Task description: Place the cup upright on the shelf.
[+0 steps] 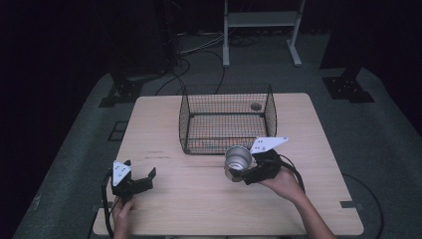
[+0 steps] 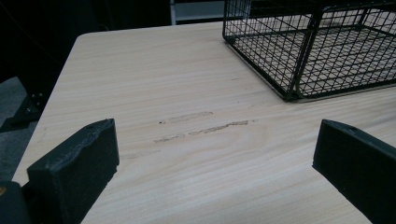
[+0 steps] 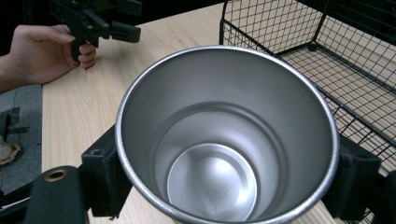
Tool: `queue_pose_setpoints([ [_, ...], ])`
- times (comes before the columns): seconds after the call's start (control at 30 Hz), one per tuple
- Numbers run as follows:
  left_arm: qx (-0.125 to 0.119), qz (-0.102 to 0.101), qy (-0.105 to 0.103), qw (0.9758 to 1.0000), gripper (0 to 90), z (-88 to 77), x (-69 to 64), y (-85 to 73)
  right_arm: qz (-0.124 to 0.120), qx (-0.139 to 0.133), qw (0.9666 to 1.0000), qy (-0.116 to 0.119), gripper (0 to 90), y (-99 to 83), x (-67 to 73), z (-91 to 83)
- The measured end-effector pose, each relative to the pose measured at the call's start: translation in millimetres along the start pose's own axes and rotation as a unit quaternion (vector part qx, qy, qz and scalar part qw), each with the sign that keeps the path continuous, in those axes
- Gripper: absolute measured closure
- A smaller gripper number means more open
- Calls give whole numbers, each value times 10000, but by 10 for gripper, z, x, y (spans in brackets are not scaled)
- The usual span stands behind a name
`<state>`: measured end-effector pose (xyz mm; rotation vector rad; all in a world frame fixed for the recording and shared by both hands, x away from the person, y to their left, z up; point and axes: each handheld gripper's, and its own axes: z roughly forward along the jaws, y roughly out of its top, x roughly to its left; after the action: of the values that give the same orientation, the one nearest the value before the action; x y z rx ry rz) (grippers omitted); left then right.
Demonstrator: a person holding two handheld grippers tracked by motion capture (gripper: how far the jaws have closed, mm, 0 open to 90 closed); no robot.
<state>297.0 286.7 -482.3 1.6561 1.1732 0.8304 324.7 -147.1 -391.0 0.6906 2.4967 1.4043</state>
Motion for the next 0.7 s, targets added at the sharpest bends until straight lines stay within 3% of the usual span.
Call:
queue_pose_setpoints([
  [0.7,11,11,0,10000,0,-1,-2,0,95,-111,9999,2,179,347,-152,-106],
])
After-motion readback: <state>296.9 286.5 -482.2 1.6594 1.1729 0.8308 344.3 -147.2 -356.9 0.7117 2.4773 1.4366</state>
